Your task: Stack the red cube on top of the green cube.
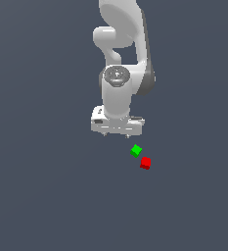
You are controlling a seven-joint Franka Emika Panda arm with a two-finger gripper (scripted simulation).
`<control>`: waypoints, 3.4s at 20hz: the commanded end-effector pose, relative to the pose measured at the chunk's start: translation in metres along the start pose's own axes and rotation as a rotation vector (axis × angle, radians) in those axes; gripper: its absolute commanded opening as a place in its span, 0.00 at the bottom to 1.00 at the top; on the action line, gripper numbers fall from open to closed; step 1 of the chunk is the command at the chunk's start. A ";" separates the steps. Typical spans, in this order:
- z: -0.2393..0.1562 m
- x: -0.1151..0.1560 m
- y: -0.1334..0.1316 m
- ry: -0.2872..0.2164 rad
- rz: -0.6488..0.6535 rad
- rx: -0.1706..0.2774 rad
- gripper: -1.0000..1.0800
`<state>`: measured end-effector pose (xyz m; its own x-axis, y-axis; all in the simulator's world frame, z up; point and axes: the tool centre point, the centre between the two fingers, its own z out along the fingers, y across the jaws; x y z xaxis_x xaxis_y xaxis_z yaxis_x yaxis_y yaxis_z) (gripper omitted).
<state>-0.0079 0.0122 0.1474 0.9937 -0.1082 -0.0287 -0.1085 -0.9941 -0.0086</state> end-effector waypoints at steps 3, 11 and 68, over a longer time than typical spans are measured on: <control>0.012 0.006 -0.023 0.004 0.030 0.000 0.96; 0.041 0.025 -0.080 0.015 0.107 -0.002 0.96; 0.112 0.060 -0.147 0.029 0.204 -0.006 0.00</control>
<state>0.0642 0.1529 0.0291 0.9514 -0.3080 -0.0019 -0.3080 -0.9514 0.0011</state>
